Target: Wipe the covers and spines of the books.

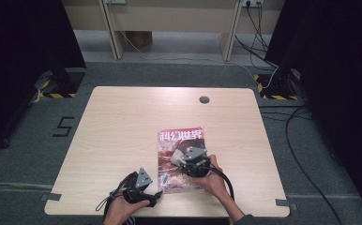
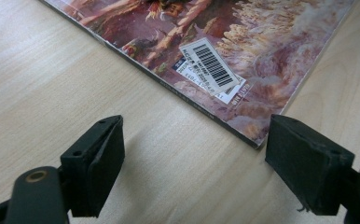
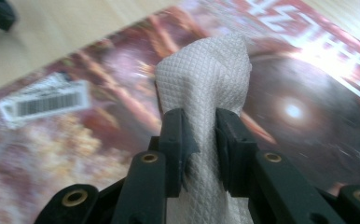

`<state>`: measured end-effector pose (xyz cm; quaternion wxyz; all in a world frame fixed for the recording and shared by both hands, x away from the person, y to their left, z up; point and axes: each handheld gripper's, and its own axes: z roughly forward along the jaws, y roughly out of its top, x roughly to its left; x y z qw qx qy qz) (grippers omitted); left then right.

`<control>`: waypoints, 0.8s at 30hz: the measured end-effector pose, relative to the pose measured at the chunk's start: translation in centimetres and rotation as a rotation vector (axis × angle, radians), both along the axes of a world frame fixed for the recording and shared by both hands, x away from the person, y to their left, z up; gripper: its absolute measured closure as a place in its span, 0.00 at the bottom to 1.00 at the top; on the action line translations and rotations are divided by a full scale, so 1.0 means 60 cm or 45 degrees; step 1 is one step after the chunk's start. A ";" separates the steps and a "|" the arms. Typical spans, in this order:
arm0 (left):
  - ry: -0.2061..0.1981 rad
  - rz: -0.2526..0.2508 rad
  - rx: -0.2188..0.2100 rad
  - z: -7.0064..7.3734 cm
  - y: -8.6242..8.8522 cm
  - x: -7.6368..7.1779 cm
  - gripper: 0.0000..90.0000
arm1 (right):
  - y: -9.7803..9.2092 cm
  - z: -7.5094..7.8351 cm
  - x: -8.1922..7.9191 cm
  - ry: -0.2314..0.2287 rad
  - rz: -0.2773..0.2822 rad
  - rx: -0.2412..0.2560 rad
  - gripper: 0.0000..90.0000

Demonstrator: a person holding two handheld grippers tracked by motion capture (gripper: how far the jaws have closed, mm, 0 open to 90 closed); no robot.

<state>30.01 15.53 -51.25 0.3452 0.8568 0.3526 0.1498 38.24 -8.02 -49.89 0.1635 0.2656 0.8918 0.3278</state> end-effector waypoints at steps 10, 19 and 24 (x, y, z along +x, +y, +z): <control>0.009 0.018 -0.039 0.007 0.019 -0.005 0.21 | 0.051 -0.002 -0.044 0.038 0.123 0.030 0.82; 0.004 0.070 -0.047 0.013 0.043 0.002 0.21 | 0.048 0.000 -0.037 0.012 0.137 -0.001 0.80; 0.002 0.120 -0.056 0.016 0.061 0.012 0.21 | 0.027 0.000 -0.022 0.013 0.079 0.009 0.81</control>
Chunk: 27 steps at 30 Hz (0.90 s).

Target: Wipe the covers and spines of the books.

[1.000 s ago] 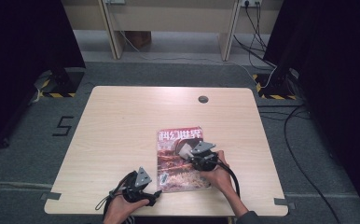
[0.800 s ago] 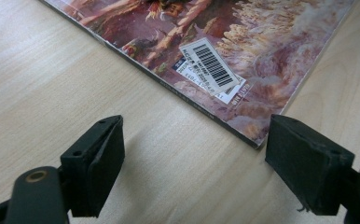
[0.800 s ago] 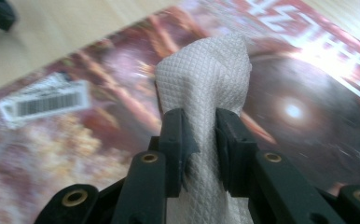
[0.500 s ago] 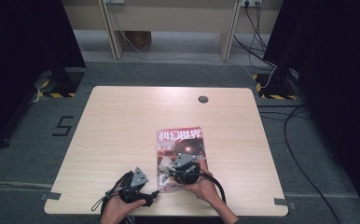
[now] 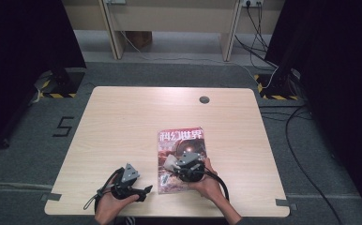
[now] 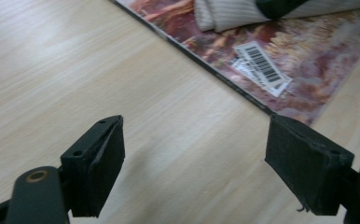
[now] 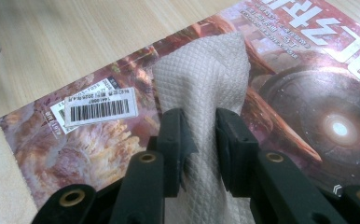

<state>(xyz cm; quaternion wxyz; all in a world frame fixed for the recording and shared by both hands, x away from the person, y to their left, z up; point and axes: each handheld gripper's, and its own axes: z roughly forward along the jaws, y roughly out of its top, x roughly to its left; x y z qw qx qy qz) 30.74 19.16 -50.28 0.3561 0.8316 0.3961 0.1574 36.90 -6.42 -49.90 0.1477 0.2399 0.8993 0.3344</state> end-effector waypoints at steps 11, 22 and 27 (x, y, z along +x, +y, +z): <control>0.004 0.107 0.012 -0.001 0.029 0.014 0.21 | 0.031 0.001 -0.036 0.010 0.110 -0.008 0.81; 0.000 0.122 0.026 0.000 0.033 0.015 0.22 | 0.064 0.001 -0.083 0.036 0.253 -0.003 0.81; -0.001 0.131 0.027 0.000 0.035 0.016 0.22 | 0.061 0.001 -0.079 0.063 0.252 0.016 0.82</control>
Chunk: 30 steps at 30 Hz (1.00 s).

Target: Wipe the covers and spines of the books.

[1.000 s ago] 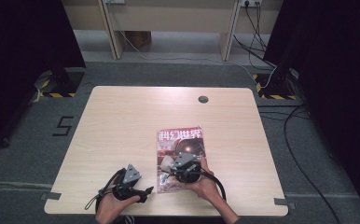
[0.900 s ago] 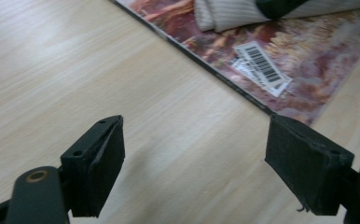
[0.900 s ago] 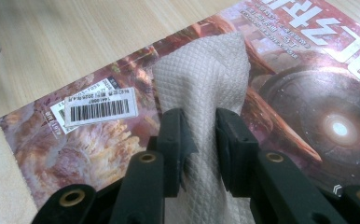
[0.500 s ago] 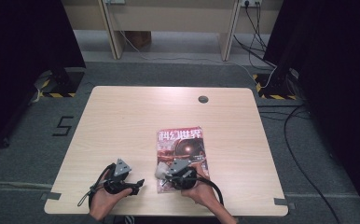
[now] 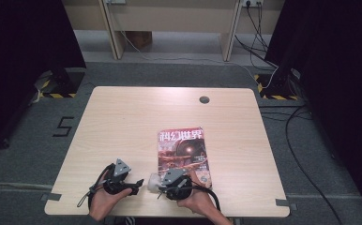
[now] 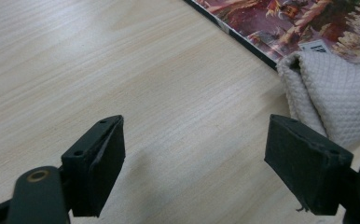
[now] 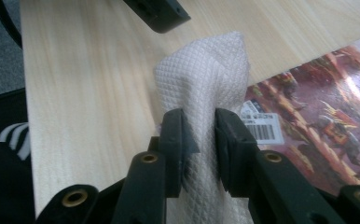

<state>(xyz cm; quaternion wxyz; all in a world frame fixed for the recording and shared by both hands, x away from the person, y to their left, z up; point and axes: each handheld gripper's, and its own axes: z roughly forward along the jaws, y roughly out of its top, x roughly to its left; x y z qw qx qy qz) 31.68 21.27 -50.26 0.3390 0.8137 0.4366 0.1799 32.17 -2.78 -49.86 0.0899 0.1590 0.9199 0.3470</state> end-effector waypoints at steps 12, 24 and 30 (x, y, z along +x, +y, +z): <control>-0.006 0.058 0.012 0.000 0.012 0.008 0.22 | 0.010 0.000 0.001 -0.020 -0.003 -0.010 0.82; -0.004 0.070 0.008 0.001 0.018 0.008 0.22 | 0.013 0.001 -0.003 -0.010 0.029 -0.007 0.82; -0.005 0.068 0.008 0.001 0.017 0.007 0.22 | -0.022 0.002 0.021 -0.013 -0.076 -0.014 0.82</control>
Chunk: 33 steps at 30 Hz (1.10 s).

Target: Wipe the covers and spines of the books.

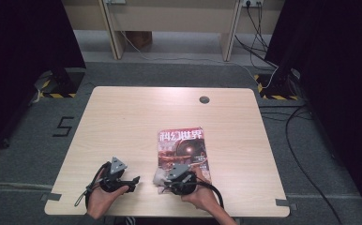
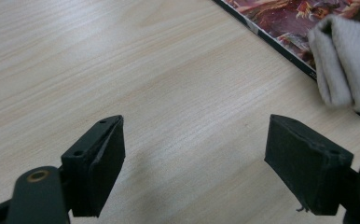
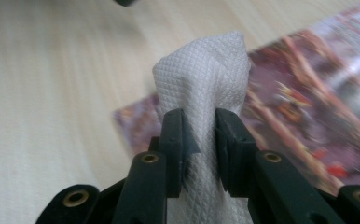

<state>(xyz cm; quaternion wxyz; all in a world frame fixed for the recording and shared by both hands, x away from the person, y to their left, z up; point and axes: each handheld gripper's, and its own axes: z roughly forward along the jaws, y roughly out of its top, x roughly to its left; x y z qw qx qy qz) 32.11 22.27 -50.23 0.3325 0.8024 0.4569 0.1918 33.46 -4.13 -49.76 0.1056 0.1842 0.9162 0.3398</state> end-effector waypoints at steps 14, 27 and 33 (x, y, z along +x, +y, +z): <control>0.007 -0.007 -0.004 -0.002 -0.004 -0.001 0.22 | -0.083 0.001 0.035 -0.047 -0.206 -0.021 0.82; 0.000 -0.025 0.015 -0.002 -0.008 -0.002 0.22 | -0.063 -0.001 -0.018 -0.039 -0.070 -0.001 0.82; 0.001 -0.033 0.024 -0.003 -0.010 -0.003 0.22 | -0.090 -0.001 -0.012 -0.027 -0.117 0.009 0.82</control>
